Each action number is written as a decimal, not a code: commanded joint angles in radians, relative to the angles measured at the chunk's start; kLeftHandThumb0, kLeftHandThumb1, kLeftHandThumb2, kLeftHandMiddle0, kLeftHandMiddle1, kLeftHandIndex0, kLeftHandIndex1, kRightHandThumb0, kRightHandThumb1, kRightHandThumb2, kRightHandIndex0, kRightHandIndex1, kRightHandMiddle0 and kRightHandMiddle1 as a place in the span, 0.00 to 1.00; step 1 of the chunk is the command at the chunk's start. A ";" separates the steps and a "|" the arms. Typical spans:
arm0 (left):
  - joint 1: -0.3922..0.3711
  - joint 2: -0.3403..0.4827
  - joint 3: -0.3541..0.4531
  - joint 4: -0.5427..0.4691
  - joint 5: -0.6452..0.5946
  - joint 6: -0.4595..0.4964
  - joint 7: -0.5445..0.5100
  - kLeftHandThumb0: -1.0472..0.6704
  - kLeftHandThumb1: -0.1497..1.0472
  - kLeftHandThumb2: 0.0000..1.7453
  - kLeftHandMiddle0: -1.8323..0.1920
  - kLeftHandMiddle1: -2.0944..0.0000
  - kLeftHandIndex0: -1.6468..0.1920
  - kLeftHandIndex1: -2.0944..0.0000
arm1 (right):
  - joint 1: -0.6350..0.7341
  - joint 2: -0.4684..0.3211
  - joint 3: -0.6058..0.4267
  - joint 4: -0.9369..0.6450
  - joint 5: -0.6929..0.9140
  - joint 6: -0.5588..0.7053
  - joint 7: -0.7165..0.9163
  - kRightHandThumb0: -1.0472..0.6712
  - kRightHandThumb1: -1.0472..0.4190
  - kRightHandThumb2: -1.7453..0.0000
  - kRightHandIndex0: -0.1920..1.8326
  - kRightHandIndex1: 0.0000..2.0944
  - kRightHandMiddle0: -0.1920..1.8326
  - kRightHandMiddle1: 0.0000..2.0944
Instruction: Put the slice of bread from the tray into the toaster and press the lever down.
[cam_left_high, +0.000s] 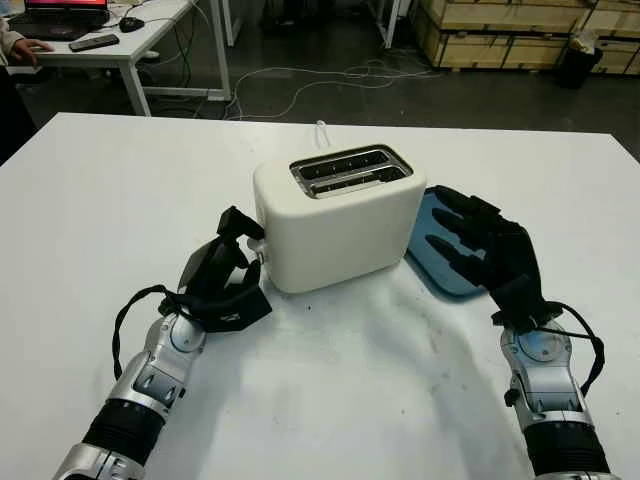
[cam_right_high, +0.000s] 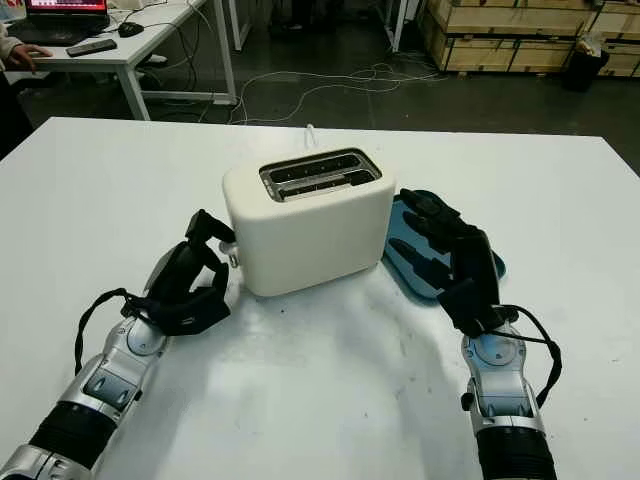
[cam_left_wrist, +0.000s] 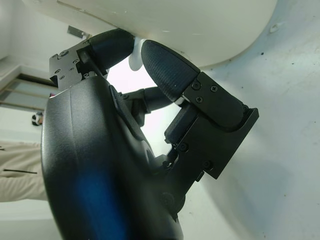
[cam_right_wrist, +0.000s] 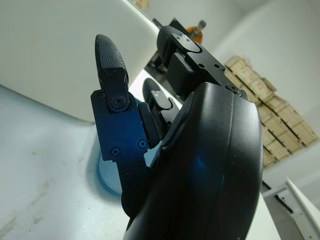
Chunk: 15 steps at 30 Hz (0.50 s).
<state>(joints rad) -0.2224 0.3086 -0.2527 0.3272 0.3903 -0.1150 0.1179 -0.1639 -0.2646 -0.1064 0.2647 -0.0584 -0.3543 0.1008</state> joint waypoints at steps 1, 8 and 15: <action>0.061 -0.036 -0.072 0.046 0.048 -0.011 -0.024 0.20 0.60 0.97 0.80 0.17 0.90 0.17 | -0.010 -0.003 0.002 -0.010 -0.001 0.004 -0.003 0.30 0.09 0.95 0.43 0.00 0.41 0.00; 0.084 0.019 0.025 -0.167 0.101 -0.001 0.083 0.15 0.80 0.67 0.90 0.17 0.90 0.24 | -0.017 -0.015 -0.012 -0.047 0.027 0.033 0.019 0.33 0.09 0.96 0.41 0.00 0.39 0.00; 0.055 0.115 0.165 -0.294 0.138 -0.040 0.119 0.17 0.74 0.61 0.91 0.17 0.90 0.26 | -0.054 -0.068 -0.040 -0.057 0.069 0.020 0.084 0.34 0.09 0.97 0.38 0.00 0.37 0.00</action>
<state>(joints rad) -0.1519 0.4063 -0.1073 0.0498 0.5061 -0.1407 0.2239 -0.1971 -0.3168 -0.1378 0.2119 -0.0076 -0.3246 0.1730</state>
